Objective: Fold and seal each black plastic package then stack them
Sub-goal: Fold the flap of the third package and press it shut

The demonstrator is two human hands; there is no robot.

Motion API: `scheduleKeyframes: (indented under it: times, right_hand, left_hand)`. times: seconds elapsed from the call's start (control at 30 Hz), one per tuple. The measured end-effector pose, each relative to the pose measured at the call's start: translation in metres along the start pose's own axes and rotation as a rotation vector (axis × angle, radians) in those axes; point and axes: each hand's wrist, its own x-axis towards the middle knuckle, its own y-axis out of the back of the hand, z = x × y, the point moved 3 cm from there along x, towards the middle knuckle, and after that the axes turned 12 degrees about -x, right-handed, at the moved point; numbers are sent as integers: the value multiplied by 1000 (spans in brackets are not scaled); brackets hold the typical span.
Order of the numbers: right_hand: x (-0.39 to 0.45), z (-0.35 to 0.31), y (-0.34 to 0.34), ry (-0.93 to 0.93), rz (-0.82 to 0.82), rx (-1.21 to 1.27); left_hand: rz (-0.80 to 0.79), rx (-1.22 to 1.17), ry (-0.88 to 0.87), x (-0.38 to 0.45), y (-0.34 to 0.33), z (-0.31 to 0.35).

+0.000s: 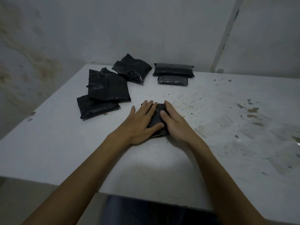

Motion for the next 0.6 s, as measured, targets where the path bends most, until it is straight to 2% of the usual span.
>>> scheduleKeyframes:
  times: [0.2,0.4,0.5,0.6]
  right_hand:
    - [6,5,-2,0,-22,79]
    - [7,12,21,-17,-34,141]
    - [5,26,56,-25,144,-73]
    - [-5,50,88,-117,387,-319]
  left_hand:
    - [-16,94,-24,6,0,7]
    - [-9,63,-6,12,-2,14]
    - [-4,58,-20,15,-5,15]
    - [-16,35,-22,21,-10,18]
